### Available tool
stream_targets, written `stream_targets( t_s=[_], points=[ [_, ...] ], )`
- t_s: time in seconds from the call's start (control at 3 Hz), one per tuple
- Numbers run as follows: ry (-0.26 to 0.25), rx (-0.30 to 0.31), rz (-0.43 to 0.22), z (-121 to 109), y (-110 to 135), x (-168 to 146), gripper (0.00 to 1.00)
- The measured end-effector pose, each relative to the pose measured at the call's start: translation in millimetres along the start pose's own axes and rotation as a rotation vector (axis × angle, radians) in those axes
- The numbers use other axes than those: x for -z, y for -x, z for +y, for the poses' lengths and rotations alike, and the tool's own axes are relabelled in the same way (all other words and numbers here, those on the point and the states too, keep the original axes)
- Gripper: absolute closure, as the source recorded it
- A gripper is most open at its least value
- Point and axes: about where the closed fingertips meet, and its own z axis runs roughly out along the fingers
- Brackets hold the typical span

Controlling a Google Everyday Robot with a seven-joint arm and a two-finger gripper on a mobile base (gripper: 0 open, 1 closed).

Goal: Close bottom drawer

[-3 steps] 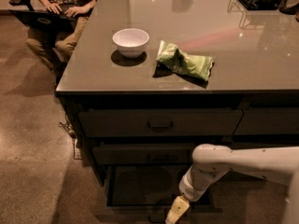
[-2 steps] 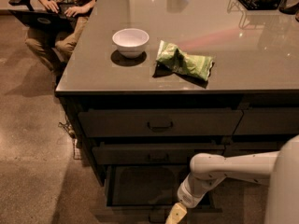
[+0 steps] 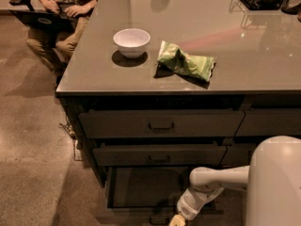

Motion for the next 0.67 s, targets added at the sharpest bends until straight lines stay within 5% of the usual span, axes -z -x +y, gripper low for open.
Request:
stream_targets(
  t_s=[0.67],
  points=[
    [0.055, -0.024, 0.015, -9, -5, -41, 0.49]
  ],
)
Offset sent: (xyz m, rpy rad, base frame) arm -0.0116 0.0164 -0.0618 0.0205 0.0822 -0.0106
